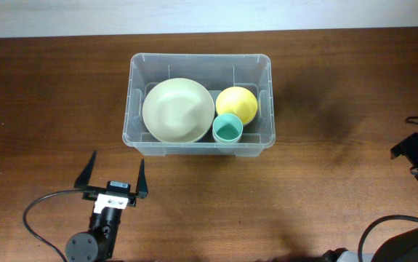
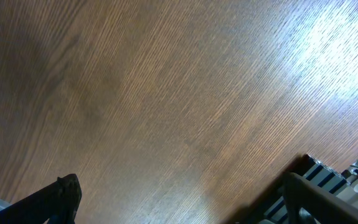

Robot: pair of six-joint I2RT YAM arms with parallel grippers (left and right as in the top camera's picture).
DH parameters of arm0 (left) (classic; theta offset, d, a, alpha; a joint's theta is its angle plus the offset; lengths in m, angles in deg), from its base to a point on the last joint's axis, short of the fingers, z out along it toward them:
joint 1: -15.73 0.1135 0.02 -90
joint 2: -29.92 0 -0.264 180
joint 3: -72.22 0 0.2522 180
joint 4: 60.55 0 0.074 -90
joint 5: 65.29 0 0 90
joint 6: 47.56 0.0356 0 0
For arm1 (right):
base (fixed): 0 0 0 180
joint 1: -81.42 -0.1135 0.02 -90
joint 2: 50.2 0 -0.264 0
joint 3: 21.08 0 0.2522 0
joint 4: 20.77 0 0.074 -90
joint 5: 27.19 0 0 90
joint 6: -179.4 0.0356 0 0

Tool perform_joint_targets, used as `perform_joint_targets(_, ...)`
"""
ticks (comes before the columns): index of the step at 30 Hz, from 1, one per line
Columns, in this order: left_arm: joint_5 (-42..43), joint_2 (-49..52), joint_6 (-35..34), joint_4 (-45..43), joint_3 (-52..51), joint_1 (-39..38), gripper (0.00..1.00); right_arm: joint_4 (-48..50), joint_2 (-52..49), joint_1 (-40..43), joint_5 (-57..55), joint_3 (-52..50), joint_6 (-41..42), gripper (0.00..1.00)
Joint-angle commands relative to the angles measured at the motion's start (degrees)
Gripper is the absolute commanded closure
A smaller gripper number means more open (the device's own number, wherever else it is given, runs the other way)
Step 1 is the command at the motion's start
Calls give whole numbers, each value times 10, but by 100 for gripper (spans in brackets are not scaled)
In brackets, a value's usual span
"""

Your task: Pack container

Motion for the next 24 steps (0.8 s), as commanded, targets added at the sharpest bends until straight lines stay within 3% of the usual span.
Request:
perform_joint_targets(1, -4, -42, 7, 47, -8, 9, 0, 0, -2, 1, -1, -1, 7, 1)
perform_joint_targets(9, -4, -69, 7, 152, -8, 24, 0, 0, -2, 1, -1, -1, 7, 1)
perform_joint_targets(10, -1, -69, 7, 196, -8, 24, 0, 0, -2, 1, -1, -1, 7, 1)
perform_joint_targets(24, 5, -68, 2, 194, -8, 24, 0, 0, -2, 1, -1, -1, 7, 1)
